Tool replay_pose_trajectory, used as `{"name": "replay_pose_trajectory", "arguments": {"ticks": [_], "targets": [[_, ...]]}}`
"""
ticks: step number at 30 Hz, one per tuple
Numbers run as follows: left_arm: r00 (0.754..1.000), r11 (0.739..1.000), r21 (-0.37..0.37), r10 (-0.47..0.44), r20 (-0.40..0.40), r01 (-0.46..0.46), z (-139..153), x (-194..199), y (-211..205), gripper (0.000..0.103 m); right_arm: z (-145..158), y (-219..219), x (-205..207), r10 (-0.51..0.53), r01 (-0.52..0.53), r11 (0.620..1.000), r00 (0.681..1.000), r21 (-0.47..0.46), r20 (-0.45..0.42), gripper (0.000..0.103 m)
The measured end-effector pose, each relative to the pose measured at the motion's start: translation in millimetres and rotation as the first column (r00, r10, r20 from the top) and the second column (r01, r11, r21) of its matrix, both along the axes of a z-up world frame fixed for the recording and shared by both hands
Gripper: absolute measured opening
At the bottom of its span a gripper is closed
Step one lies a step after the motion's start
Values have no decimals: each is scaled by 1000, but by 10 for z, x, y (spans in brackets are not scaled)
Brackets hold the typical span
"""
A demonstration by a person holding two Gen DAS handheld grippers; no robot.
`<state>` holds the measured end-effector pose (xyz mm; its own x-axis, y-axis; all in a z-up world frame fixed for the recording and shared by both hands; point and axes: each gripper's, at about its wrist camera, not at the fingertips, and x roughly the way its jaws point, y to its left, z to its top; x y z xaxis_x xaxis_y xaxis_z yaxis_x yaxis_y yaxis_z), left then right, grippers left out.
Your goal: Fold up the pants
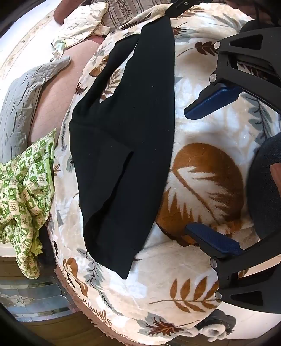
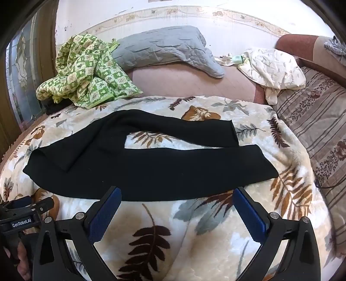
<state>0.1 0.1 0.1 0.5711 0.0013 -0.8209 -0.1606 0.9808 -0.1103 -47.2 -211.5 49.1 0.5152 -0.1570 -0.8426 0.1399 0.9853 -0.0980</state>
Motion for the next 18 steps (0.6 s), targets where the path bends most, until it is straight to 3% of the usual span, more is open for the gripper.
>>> {"name": "replay_pose_trajectory", "arguments": {"ticks": [18], "targets": [[1000, 1000, 30, -3, 0, 3, 25, -4, -12, 97, 31, -4, -36, 0, 0, 1000, 1000, -8, 17, 102]]}}
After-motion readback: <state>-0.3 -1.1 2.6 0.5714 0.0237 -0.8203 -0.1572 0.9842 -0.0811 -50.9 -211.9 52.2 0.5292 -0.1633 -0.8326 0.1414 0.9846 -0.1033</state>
